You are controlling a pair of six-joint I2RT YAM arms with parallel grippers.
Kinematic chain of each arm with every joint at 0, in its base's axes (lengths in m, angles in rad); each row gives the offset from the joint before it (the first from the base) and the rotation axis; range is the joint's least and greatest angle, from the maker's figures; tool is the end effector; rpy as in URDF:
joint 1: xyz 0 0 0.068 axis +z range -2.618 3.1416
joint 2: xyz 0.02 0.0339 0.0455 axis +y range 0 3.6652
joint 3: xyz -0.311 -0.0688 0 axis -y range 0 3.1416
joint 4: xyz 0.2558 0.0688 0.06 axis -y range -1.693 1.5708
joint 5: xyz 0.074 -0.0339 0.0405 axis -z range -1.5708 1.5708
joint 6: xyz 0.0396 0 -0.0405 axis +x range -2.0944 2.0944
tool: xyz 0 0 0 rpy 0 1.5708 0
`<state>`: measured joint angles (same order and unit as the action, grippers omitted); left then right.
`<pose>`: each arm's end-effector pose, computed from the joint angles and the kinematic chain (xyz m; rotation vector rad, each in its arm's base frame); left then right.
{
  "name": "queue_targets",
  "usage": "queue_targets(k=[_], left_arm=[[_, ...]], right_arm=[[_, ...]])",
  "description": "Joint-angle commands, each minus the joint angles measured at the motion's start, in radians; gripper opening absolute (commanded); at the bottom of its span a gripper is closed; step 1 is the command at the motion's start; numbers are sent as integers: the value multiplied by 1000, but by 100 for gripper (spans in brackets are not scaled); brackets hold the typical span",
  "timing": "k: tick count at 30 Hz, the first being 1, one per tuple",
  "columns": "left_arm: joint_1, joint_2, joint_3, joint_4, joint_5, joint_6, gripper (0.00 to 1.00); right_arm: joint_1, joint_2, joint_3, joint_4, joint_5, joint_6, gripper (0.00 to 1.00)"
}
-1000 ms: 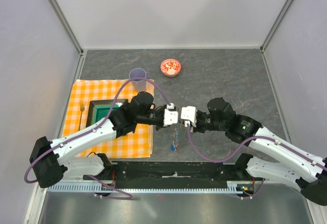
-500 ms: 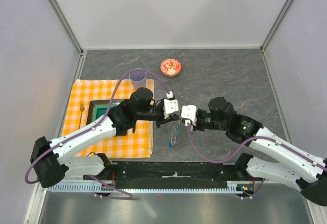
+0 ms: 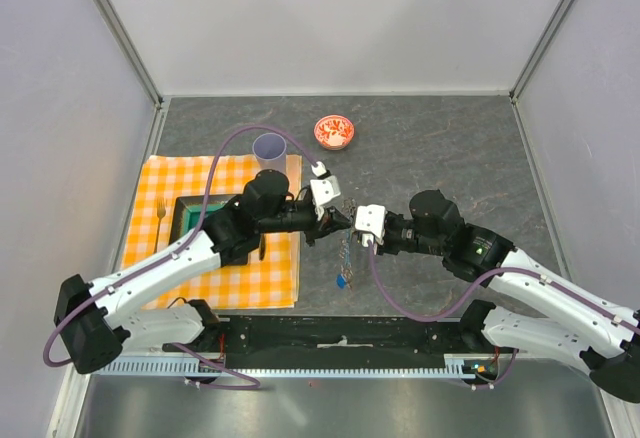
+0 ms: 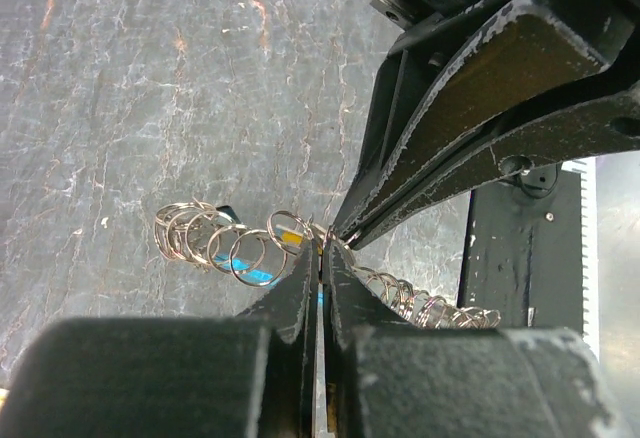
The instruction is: Put the keys on the keyring
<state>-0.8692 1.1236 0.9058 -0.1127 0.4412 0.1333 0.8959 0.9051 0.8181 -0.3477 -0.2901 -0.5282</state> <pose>0.1498 -0.2035 0.3616 1.2110 1.5602 -0.9090 0.1096 0.1550 0.3485 -1.4597 1.4035 0.5248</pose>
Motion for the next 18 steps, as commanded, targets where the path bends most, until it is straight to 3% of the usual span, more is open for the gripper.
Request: queue_targets(k=[1, 8, 18], left_arm=[[27, -62, -25, 211, -98, -89, 2], [30, -113, -162, 451, -119, -193, 2], [30, -114, -406, 968, -168, -325, 2]], right_arm=[[26, -15, 4, -8, -63, 7, 0], [32, -15, -11, 45, -110, 39, 0], [38, -5, -30, 104, -123, 91, 1]])
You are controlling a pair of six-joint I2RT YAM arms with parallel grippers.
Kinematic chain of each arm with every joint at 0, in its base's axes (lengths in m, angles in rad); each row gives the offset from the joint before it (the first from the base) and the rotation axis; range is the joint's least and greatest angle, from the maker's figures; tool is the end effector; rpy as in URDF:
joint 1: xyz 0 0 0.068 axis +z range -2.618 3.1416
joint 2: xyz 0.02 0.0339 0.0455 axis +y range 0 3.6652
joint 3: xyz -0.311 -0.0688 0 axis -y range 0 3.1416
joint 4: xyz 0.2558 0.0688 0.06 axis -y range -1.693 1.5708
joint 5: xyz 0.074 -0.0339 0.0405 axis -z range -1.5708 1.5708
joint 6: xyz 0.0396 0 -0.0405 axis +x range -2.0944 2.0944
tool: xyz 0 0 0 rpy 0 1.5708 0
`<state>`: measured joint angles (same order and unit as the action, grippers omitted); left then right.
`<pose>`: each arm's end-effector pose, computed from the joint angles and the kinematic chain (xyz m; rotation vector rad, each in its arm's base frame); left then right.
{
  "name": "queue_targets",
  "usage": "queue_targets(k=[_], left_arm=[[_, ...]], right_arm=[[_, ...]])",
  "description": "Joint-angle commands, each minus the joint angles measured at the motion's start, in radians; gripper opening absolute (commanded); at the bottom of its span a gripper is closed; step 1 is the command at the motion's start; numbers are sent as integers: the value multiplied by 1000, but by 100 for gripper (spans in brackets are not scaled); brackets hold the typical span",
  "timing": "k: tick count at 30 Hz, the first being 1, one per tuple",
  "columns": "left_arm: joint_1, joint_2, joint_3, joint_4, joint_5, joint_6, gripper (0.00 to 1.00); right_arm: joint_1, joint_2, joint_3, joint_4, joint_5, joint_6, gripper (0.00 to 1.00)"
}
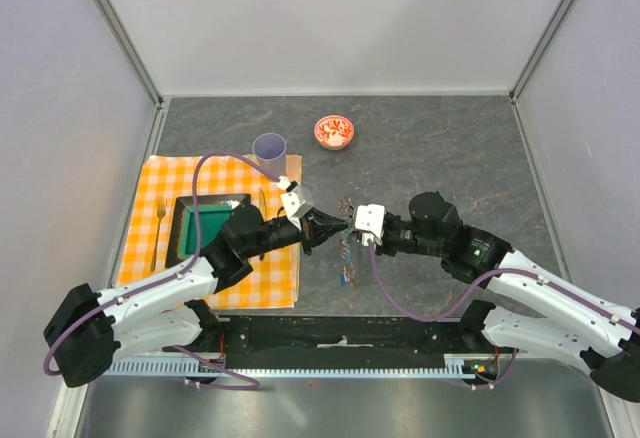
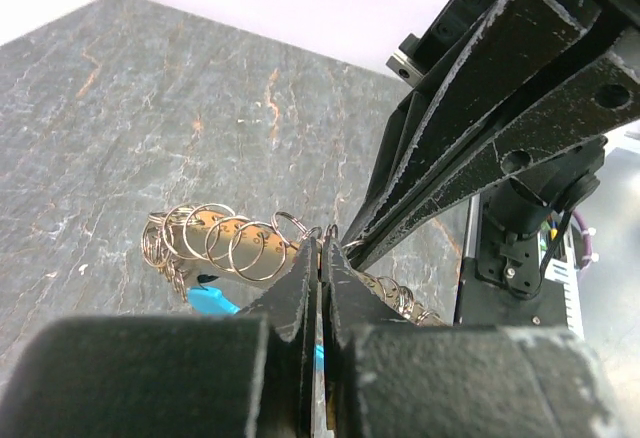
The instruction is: Put the keys on the keyring
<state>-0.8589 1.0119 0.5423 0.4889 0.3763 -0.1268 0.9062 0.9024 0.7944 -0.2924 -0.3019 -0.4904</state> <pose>0.1335 -0.1770 0.3171 0.8758 1.4038 -1.0559 0.1085 0.1576 0.3461 -1.4300 1.3923 0.5671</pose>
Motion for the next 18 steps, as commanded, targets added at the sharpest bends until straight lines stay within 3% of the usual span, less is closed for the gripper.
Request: queue_targets(k=[1, 5, 9, 10, 13, 18], left_arm=[[20, 2, -53, 402, -103, -62, 2], [18, 22, -107, 479, -88, -10, 2], [20, 47, -189, 589, -63, 61, 2], [18, 53, -203, 624, -62, 65, 2], [20, 76, -232, 711, -68, 87, 2], [20, 111, -249, 798, -25, 99, 2]], right_arm=[[28, 0, -6, 50, -108, 61, 3], [28, -2, 9, 48, -56, 130, 16], [4, -16, 52, 42, 38, 246, 22], [-7, -17, 60, 39, 29, 275, 29], [-78, -10, 95, 16, -93, 303, 35], [-246, 27, 98, 58, -301, 375, 33]])
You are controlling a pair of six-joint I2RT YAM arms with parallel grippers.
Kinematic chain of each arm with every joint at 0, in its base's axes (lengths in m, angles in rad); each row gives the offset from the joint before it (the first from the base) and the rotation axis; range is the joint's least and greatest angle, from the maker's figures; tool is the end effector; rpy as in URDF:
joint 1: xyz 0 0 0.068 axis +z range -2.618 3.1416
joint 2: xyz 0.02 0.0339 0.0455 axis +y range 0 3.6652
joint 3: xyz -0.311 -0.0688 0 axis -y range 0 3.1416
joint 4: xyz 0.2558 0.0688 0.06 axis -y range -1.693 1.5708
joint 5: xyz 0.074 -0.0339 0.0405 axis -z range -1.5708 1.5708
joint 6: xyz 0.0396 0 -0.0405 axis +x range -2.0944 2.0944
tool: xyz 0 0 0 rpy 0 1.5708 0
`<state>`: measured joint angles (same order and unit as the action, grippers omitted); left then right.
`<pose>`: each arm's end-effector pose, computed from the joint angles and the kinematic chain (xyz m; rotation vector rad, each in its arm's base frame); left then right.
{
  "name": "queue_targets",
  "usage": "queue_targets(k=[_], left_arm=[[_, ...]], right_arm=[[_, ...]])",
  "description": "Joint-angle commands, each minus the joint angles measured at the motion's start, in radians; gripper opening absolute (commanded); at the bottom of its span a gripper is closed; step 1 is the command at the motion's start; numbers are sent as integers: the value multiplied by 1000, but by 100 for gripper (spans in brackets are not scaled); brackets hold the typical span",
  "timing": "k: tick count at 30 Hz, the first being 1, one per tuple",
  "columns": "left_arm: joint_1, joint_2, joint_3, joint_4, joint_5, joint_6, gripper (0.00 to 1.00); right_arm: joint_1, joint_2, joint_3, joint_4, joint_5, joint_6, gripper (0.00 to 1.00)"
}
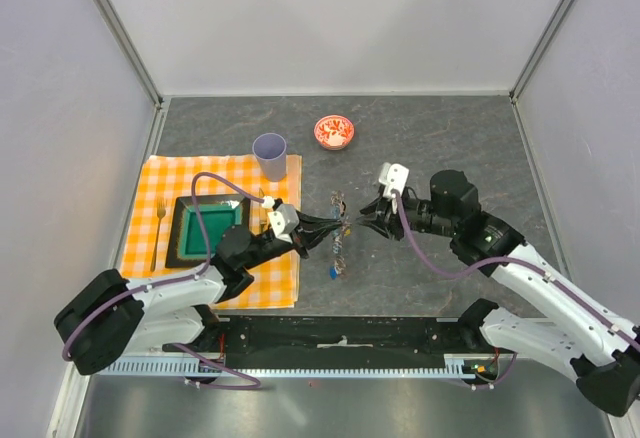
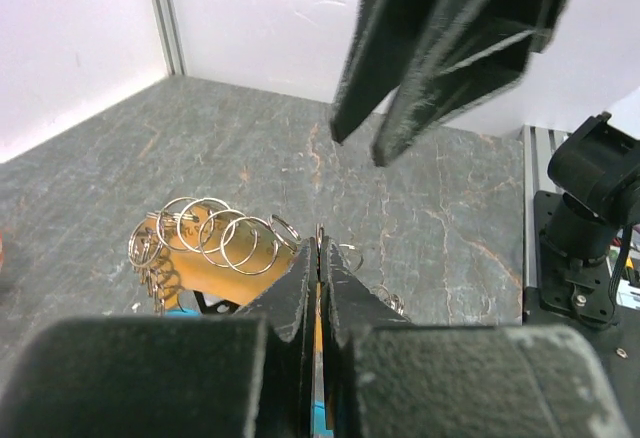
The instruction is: Put the keys on the keyring
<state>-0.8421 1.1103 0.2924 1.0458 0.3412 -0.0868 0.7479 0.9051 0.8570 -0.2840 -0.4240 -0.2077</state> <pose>0.1292 -0.1647 0.2716 0.7967 1.1869 -1.0027 0.1285 0.1414 0.3698 -1.1469 1.5729 0.7651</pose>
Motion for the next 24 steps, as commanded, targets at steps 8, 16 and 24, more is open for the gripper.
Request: queue_targets(k=[8, 16, 24], left_arm=[[3, 34, -9, 301, 56, 36, 2], [2, 42, 2, 298, 114, 38, 2], [3, 45, 21, 284, 144, 47, 2]], right_arm=[[-137, 34, -94, 310, -331, 126, 28], [-148, 46, -115, 378, -433, 77, 27], [-150, 38, -128, 376, -475, 50, 21]])
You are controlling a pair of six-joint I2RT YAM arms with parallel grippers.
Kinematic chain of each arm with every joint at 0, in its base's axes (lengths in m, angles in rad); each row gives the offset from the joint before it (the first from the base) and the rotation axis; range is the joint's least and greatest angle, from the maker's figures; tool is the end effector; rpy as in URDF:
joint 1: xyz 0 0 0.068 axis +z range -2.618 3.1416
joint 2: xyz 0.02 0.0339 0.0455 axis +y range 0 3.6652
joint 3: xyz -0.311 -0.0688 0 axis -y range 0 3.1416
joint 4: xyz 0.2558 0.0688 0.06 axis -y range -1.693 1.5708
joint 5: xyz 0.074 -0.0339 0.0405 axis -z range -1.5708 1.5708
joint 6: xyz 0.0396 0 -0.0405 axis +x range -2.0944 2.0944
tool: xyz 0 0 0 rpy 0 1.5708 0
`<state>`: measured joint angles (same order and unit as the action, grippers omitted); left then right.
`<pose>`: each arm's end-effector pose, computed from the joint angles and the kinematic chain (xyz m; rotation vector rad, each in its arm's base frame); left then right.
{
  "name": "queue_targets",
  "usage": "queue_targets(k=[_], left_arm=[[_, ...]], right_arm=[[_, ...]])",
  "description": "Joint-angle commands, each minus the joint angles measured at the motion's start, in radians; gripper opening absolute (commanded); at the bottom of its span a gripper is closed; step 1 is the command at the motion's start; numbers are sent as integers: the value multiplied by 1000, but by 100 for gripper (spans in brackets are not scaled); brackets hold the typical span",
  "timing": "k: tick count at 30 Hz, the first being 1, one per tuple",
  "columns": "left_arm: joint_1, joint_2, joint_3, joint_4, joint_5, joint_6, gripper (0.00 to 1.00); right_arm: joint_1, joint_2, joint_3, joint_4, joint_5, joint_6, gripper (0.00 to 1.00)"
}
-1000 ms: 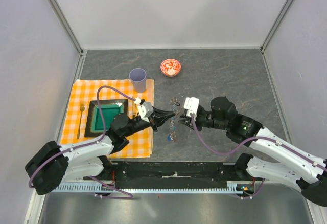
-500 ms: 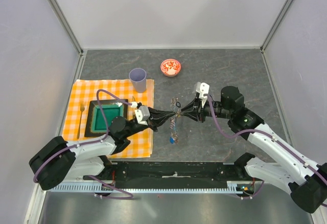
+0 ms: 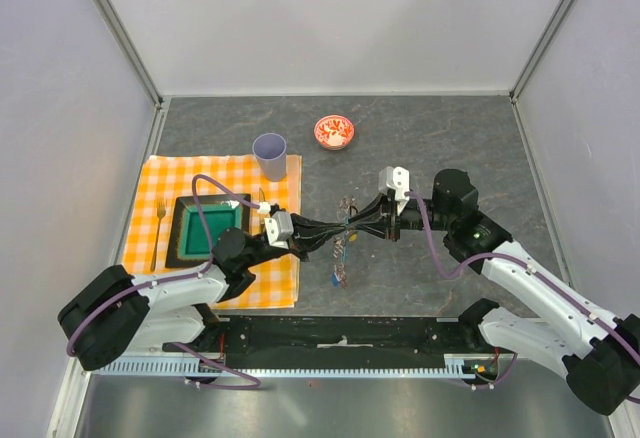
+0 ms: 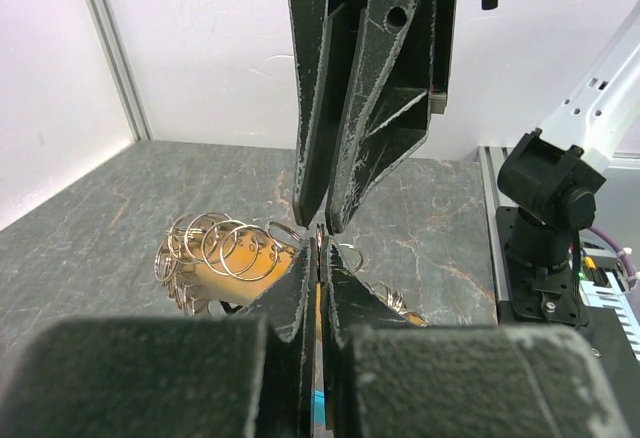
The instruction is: Put the keys on the keyring
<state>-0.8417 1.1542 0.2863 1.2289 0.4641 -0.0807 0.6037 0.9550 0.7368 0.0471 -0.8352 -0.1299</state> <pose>0.1251 -0.1667 0.2802 0.8630 1.0043 -1.0717 0.1498 0.1390 0.3535 -1.1964 1.3522 1.0637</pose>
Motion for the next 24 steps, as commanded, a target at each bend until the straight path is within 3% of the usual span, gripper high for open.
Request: queue_targets(k=[1, 20, 23, 24], left_arm=[[3, -2, 27, 101, 19, 41, 2], [3, -36, 27, 121, 64, 32, 2], [1, -39, 24, 126, 64, 32, 2], [3, -40, 22, 127, 62, 32, 2]], right_arm=[[-4, -7, -10, 45, -67, -28, 20], [-5, 22, -25, 42, -110, -31, 18], [-4, 21, -25, 42, -113, -28, 10], [-4, 21, -24, 42, -111, -27, 2]])
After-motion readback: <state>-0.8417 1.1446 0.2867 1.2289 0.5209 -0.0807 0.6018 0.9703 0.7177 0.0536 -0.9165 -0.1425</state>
